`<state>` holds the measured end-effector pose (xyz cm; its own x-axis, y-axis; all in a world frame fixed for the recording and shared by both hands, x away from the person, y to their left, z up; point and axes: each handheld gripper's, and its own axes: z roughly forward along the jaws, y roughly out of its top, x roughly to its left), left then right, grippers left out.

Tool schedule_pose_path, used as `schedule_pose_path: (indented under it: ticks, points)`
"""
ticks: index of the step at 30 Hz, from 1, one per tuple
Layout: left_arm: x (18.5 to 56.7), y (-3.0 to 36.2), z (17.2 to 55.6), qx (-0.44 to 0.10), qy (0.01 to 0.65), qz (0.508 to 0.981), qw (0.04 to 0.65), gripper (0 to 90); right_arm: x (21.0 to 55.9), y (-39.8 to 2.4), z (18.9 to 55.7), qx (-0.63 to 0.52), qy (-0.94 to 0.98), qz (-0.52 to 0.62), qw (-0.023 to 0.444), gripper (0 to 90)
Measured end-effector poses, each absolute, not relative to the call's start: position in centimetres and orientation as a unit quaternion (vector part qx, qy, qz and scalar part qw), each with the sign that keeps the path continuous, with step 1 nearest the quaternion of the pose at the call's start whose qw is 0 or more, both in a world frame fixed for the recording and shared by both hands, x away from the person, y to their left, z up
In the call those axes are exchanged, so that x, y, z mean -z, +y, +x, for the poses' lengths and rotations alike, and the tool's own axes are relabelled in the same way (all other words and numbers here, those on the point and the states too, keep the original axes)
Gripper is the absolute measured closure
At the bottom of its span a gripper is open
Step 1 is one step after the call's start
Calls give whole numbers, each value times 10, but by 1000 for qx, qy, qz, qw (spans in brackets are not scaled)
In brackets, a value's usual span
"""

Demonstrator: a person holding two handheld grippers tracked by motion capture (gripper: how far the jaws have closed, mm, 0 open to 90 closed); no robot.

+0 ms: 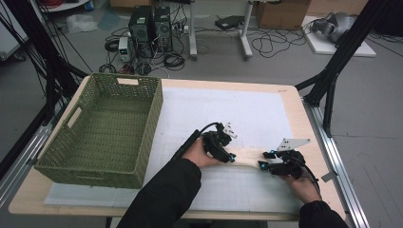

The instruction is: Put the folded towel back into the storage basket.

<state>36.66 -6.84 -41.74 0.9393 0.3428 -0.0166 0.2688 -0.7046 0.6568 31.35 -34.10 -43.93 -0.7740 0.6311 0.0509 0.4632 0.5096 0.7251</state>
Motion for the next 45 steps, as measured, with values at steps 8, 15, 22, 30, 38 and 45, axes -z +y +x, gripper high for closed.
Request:
schedule_pose_path:
  ticks: [8, 15, 22, 30, 38, 45]
  points:
    - [428, -71, 369, -31, 166, 930, 326, 400, 440, -341, 314, -381, 862, 318, 107, 515]
    - [427, -69, 370, -19, 164, 933, 320, 363, 440, -341, 314, -381, 861, 320, 105, 504]
    - [424, -72, 368, -41, 153, 938, 308, 343, 440, -340, 315, -383, 860, 321, 104, 489]
    - [427, -69, 371, -2, 159, 938, 308, 320, 441, -340, 315, -385, 859, 321, 102, 479]
    - [427, -75, 370, -1, 147, 945, 292, 247, 441, -340, 315, -384, 860, 322, 102, 473]
    - [427, -77, 367, -19, 141, 948, 286, 251, 441, -339, 314, -383, 860, 322, 104, 466]
